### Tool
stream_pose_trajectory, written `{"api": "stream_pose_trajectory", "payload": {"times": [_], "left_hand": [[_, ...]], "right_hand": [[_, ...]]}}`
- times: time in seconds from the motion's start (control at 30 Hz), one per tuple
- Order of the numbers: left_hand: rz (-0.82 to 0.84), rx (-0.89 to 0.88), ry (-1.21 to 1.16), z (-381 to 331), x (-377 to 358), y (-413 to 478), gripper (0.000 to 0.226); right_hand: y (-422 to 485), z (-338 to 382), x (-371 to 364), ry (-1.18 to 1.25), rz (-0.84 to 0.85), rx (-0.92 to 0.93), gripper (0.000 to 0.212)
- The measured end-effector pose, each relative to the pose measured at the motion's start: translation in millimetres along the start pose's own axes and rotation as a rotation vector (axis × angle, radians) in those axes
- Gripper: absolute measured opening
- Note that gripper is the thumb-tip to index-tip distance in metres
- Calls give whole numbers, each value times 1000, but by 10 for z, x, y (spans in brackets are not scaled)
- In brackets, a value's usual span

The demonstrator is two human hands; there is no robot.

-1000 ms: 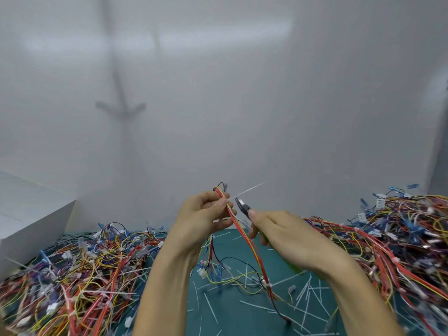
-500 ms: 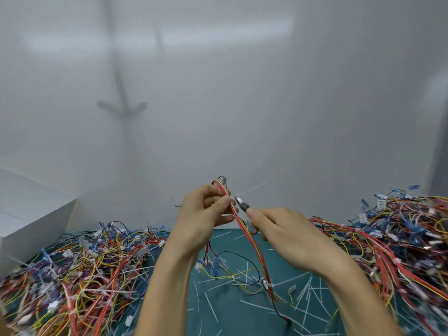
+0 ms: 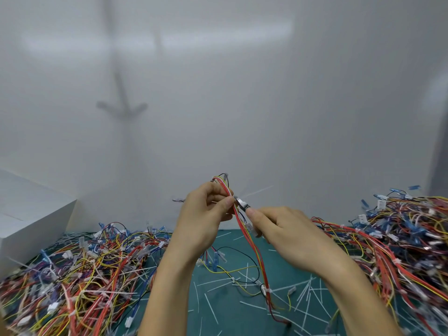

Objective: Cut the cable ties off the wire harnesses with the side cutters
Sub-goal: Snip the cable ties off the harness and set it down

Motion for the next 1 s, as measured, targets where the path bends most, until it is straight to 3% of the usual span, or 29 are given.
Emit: {"api": "stream_pose_trajectory", "payload": {"times": [1.0], "left_hand": [[-34,-134,143,-32,-25,22,8]], "right_hand": [[-20,29,22,82,-8,-48,64]]}}
Point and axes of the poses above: each hand's wrist, its own y-axis towards the middle knuckle, its own x-axis out of the back of the hand, z = x × y, the point moved 2 cm from there along y, towards the middle knuckle, and after that the axes turned 12 degrees about -y, right-handed, at the moved point
